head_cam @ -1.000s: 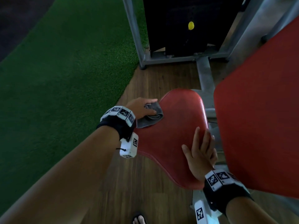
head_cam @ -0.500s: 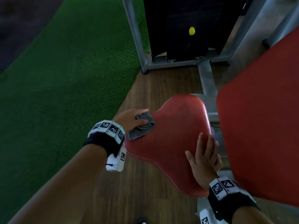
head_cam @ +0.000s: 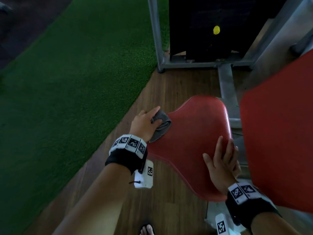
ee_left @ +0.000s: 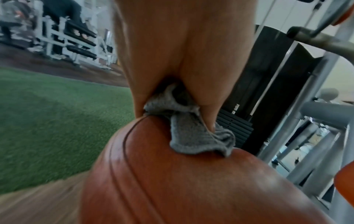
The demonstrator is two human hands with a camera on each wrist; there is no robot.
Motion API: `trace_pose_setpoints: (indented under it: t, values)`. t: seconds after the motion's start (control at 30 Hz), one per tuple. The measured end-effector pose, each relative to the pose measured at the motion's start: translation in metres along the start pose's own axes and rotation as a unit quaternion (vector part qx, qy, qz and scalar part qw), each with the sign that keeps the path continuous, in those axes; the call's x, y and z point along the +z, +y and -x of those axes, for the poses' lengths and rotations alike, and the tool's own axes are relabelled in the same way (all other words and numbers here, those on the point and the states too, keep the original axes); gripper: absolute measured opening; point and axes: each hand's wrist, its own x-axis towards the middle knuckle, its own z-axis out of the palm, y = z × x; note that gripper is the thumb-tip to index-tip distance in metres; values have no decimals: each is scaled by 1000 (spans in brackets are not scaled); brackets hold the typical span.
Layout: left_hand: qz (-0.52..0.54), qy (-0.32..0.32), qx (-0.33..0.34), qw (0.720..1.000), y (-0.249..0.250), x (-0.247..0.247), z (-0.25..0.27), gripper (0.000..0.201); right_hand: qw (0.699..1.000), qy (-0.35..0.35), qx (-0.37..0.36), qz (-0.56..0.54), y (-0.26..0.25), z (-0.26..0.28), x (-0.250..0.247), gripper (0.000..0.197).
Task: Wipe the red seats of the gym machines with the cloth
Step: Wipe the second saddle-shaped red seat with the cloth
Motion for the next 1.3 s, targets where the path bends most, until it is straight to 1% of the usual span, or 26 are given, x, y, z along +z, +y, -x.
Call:
trace_pose_setpoints:
  t: [0.1,0.2,0.27,0.47,0.57,0.77,0.93,1.13,1.2,1.3]
  values:
    - [45,48,-37,997,-3,9,18,55,1000,2,4,-1,-1,1,0,77]
    - [92,98,-70,988,-5,20,36,56,1000,11,3,0,-1,1,-1,77]
    - [120,120,-85,982,-5,25,44,57,1000,8,7,0,-1,0,-1,77]
    - [154,147,-108,971,-10,33,60,59,1000,2,1,-3,0,1,1,76]
    - [180,161,-108,965,-11,35,66,60,1000,-1,-3,-3,-1,0,0,77]
    - [197,162,-98,962,-12,34,64,60,999,-34,-10,-11,1,-1,-8,79]
    - [212,157,-94,960,-13,30,66,61,1000,-18,-13,-19,1,1,-7,79]
    - [206,176,-99,958,-11,37,78,62,1000,0,-21,-22,3,0,-4,79]
    - [178,159,-98,966,-13,37,79,63,999,2,-25,-24,4,1,-4,79]
    - [160,117,-79,977,-21,26,72,63,999,7,-28,-22,4,2,-4,78]
